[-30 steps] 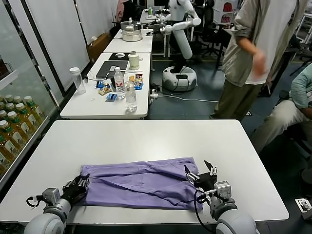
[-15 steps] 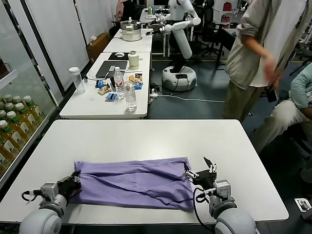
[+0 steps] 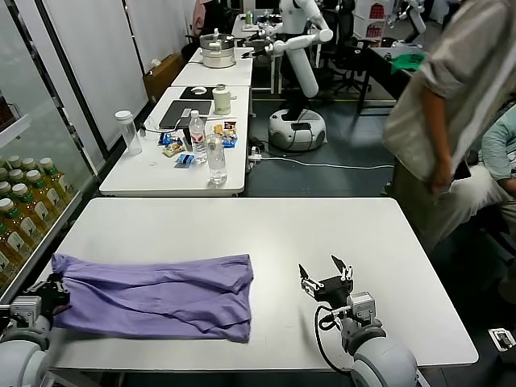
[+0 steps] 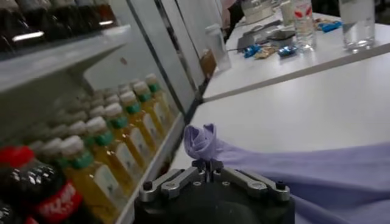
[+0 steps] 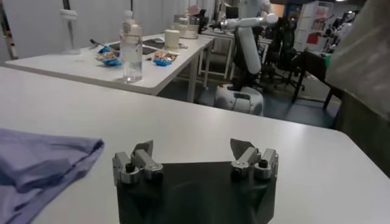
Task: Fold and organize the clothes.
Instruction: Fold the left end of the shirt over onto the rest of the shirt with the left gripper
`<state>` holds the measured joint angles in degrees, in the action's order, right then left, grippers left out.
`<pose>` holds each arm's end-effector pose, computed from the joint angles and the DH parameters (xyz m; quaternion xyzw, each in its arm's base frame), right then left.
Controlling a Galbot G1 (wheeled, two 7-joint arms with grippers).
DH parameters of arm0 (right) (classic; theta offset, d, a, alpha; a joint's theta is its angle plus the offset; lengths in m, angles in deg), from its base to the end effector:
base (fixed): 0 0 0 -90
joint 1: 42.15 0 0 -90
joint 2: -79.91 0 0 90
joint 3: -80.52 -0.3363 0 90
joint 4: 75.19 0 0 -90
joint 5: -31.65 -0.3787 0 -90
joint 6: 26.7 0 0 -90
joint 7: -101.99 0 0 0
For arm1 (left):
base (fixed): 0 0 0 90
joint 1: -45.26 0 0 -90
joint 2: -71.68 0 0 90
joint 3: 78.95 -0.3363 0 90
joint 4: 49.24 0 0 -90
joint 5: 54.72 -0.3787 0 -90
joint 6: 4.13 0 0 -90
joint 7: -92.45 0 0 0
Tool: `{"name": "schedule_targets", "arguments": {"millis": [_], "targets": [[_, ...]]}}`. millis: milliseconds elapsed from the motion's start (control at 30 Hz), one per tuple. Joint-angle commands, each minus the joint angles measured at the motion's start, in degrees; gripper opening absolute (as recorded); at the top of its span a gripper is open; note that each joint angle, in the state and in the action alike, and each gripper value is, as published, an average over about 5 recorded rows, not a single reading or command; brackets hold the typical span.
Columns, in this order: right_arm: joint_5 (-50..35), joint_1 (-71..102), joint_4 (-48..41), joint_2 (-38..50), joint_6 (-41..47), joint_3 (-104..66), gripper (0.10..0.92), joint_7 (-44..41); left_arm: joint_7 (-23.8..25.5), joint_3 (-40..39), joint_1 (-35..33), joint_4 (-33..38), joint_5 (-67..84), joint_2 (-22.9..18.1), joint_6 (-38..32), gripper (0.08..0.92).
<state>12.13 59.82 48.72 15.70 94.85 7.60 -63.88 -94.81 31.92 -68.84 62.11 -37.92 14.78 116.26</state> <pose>0.2622 0.0287 -0.2117 0.1176 -0.9797 0.0682 0.1474 0.2610 0.2136 -0.2237 0.1541 -0.9484 -0.1791 0.2113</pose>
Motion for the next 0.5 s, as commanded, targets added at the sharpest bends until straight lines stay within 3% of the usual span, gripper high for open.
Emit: {"name": "schedule_targets", "arguments": {"millis": [33,233,500], "targets": [[0.14,-0.04,0.11,0.02,0.04,-0.67,0.823,-0.01,0.61,-1.66,-1.56,12.24,11.34,-0.66,2.48,0.108],[0.27,0.51,0.36,-0.13,0.20,-1.35,0.823,0.14,0.74,-11.50,-0.79,19.15,22.21,-3.72,3.00,0.108],[0.42,1.01,0.87,-0.13,0.55,-1.77,0.823,0.46,-0.36,-21.97,5.25,16.88,20.68,-7.79,3.01,0.108]]}}
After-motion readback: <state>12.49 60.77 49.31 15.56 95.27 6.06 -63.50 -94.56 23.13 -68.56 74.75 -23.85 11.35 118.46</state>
